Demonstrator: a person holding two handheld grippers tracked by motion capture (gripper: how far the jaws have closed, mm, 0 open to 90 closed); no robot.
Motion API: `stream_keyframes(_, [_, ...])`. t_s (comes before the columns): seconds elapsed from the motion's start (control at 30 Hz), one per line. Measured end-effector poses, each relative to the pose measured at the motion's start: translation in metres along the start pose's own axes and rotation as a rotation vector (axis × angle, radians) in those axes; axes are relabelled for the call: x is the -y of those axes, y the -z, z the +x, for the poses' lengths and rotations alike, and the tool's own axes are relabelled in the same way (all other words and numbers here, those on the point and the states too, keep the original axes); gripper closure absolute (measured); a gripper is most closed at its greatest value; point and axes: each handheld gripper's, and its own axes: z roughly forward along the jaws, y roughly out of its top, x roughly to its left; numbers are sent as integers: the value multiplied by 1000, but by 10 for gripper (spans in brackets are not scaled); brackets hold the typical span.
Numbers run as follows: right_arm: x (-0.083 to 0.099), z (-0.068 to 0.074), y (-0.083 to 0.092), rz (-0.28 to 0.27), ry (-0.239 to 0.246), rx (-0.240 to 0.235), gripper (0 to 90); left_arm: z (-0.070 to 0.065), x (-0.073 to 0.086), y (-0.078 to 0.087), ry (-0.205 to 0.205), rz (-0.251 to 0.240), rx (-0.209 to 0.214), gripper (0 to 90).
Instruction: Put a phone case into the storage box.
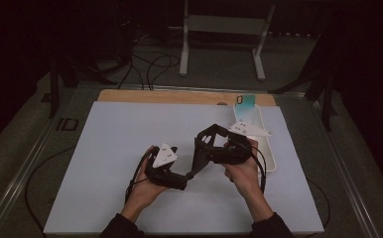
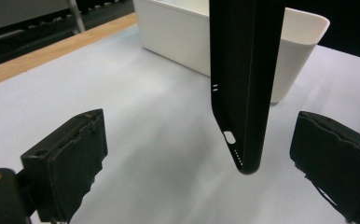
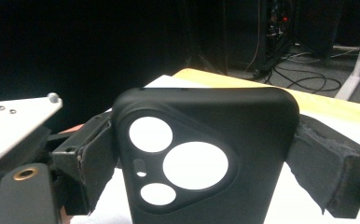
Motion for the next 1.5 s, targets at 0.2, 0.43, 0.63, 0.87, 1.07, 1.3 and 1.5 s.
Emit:
stream_keyframes(0.2, [-3,-3,-1,-1,1,7,140,8,5,9,10,-11,-30,13])
stream_keyframes(0.43, [-6,-5,-1,-7,1,17,141,18,13,22,29,-36,-56,1])
stream_keyframes(0.63, [-10,-9,0,-12,1,27,140,28,18,34,48,-60,-88,0])
stream_keyframes(0.87, [-13,-12,0,-12,3,37,140,39,28,48,56,-63,-140,0])
stream_keyframes(1.07, [-15,-15,0,-11,6,47,140,47,38,63,66,-75,-179,0])
stream_keyframes(1.3, [-18,-20,-1,-10,7,61,140,56,50,76,86,-71,-199,0])
stream_keyframes(1.5, [-19,-22,-1,-10,4,70,140,62,63,86,104,-66,-215,0])
